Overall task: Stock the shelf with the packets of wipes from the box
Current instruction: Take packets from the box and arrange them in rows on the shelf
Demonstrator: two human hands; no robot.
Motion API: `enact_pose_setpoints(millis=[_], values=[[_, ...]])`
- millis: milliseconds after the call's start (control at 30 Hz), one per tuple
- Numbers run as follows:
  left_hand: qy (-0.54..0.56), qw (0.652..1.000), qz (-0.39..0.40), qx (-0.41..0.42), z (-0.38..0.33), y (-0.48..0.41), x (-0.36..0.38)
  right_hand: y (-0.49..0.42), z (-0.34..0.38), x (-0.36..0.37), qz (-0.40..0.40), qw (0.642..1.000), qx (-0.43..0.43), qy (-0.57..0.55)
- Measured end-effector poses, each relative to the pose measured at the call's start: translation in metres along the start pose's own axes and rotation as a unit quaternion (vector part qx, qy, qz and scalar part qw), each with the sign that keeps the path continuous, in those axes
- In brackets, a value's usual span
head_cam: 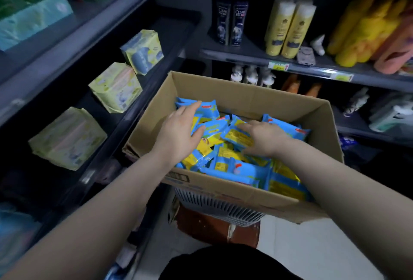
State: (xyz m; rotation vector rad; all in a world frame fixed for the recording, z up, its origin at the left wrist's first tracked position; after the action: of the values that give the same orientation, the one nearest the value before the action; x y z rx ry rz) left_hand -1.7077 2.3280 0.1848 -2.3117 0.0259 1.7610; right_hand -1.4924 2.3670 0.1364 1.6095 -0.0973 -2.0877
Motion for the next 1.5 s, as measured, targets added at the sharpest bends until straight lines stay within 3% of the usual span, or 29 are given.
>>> enact_pose_setpoints(millis=[133,267,333,433,500,567,667,733,800,900,1000,1167,1267,1333,1367,1433,1500], values=[[0.013,1.000,0.010,0.015,0.002,0.001,0.003,-0.005,0.004,0.004,0.015,0.999,0.014,0.044],[0.051,0.997,0.041,0.027,0.007,-0.005,0.007,-0.003,0.002,-0.015,-0.072,0.997,0.020,0.008],[0.078,0.995,0.063,0.027,0.007,-0.016,0.005,0.003,-0.001,-0.037,-0.121,0.990,0.007,-0.069],[0.195,0.975,0.109,-0.010,0.002,-0.037,0.006,0.017,0.005,-0.065,-0.116,0.933,-0.021,-0.341],[0.334,0.928,0.161,-0.032,-0.007,-0.044,0.005,0.025,0.016,-0.070,-0.064,0.880,-0.032,-0.470],[0.419,0.882,0.212,-0.032,-0.018,-0.046,0.005,0.026,0.023,-0.066,-0.036,0.854,-0.038,-0.518],[0.420,0.881,0.215,-0.036,-0.019,-0.048,0.008,0.025,0.022,-0.058,-0.084,0.837,-0.023,-0.540],[0.394,0.899,0.175,-0.076,-0.009,-0.050,0.010,0.022,0.008,-0.055,-0.168,0.865,0.022,-0.472],[0.373,0.911,0.116,-0.131,0.008,-0.055,0.010,0.022,-0.003,-0.051,-0.198,0.926,0.072,-0.314],[0.368,0.909,0.064,-0.183,0.031,-0.060,0.008,0.018,-0.001,-0.028,-0.060,0.985,0.107,-0.120],[0.384,0.903,0.052,-0.188,0.042,-0.059,0.007,0.007,0.003,-0.002,0.052,0.992,0.116,-0.016],[0.392,0.900,0.043,-0.185,0.044,-0.052,0.004,-0.005,0.008,0.007,0.064,0.993,0.096,0.029],[0.390,0.904,0.032,-0.174,0.047,-0.048,-0.007,-0.005,0.008,-0.015,0.020,0.995,0.091,-0.025],[0.384,0.905,0.011,-0.182,0.051,-0.046,-0.019,-0.003,0.002,-0.042,-0.033,0.989,0.070,-0.123],[0.377,0.907,-0.004,-0.188,0.053,-0.045,-0.026,0.000,0.002,-0.056,-0.054,0.976,0.055,-0.204],[0.361,0.912,-0.025,-0.192,0.059,-0.042,-0.037,0.006,0.009,-0.076,-0.072,0.913,0.026,-0.400],[0.342,0.919,-0.030,-0.194,0.059,-0.037,-0.045,0.007,0.021,-0.087,-0.064,0.863,-0.013,-0.501]])
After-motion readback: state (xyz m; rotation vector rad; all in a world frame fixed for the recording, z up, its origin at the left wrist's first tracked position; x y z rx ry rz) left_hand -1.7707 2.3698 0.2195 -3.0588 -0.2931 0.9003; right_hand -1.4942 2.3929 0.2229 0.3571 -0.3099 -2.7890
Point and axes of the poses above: each hand's wrist, its own y-axis away from the middle knuckle, its own x-axis out of the palm, z = x × y, the point moved 3 cm from there along -y, towards the middle knuckle, and after that the axes turned 15 degrees about -y, right-handed, at the moved point
